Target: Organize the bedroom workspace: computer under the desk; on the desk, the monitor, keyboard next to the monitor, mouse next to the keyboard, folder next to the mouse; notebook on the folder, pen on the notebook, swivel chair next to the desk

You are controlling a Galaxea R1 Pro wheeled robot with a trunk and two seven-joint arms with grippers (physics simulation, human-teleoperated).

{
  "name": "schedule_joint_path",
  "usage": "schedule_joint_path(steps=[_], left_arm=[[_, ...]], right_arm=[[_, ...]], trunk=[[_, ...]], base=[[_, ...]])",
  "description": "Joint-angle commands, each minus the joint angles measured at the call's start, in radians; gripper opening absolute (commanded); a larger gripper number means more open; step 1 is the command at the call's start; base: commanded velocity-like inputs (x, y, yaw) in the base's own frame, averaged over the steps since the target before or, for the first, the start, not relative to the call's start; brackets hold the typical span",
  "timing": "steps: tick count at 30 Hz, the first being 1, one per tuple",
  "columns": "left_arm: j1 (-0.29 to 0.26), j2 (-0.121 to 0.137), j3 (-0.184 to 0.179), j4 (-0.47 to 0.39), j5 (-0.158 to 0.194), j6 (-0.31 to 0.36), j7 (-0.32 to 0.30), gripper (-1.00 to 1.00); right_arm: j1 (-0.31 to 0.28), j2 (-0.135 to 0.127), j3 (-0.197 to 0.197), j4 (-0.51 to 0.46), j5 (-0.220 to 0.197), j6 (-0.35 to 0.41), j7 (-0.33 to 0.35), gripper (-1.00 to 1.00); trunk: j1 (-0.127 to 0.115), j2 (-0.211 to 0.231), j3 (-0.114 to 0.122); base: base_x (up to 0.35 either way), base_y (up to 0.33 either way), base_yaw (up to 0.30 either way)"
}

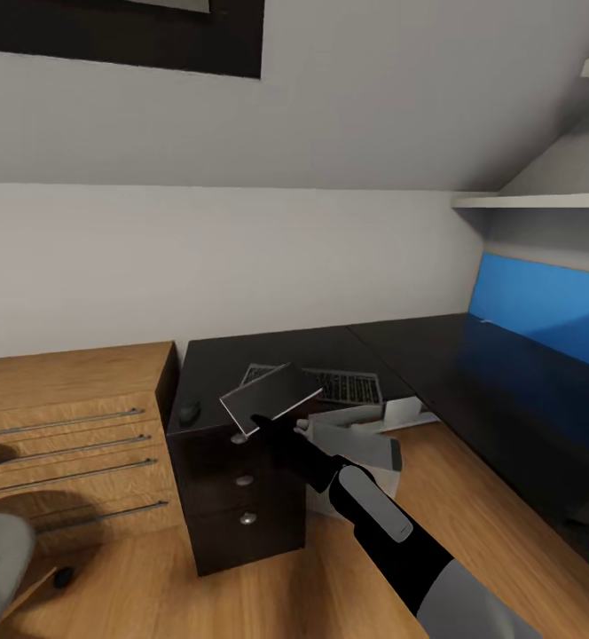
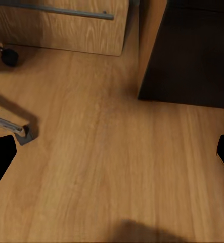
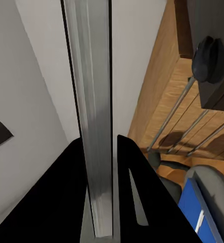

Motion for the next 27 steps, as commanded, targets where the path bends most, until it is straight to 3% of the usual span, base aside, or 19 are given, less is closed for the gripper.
schedule_joint_path(steps=[1, 12, 14, 21, 24, 27], left_arm=[[0.000, -0.001, 0.004, -0.001, 0.003, 0.000, -0.009, 1.00], [0.000, -0.002, 0.004, 0.000, 0.003, 0.000, -0.010, 1.00], [0.000, -0.002, 0.004, 0.000, 0.003, 0.000, -0.010, 1.00], [0.000, -0.002, 0.003, 0.000, 0.003, 0.000, -0.010, 1.00], [0.000, -0.002, 0.003, 0.000, 0.003, 0.000, -0.010, 1.00], [0.001, -0.002, 0.003, 0.000, 0.003, 0.000, -0.010, 1.00]], right_arm=[[-0.001, 0.000, 0.001, 0.001, -0.008, 0.000, 0.003, -1.00], [-0.001, 0.000, -0.004, 0.001, -0.004, -0.036, -0.003, -1.00], [-0.001, -0.004, -0.008, 0.001, -0.003, -0.112, -0.003, -1.00], [-0.001, -0.032, -0.012, -0.001, -0.003, -0.251, -0.010, -1.00], [-0.001, -0.041, -0.025, -0.002, -0.002, -0.279, -0.013, -1.00], [-0.001, -0.046, -0.065, 0.000, -0.001, -0.292, -0.015, -1.00]], trunk=[[0.001, 0.000, -0.001], [0.001, 0.000, -0.001], [0.001, 0.000, -0.001], [0.001, 0.000, -0.001], [0.001, 0.000, -0.001], [0.001, 0.000, -0.001]], base=[[0.321, 0.000, 0.000], [0.165, 0.000, 0.000], [0.016, 0.000, 0.000], [0.037, 0.000, 0.000], [0.219, 0.000, 0.000], [0.108, 0.000, 0.000]])
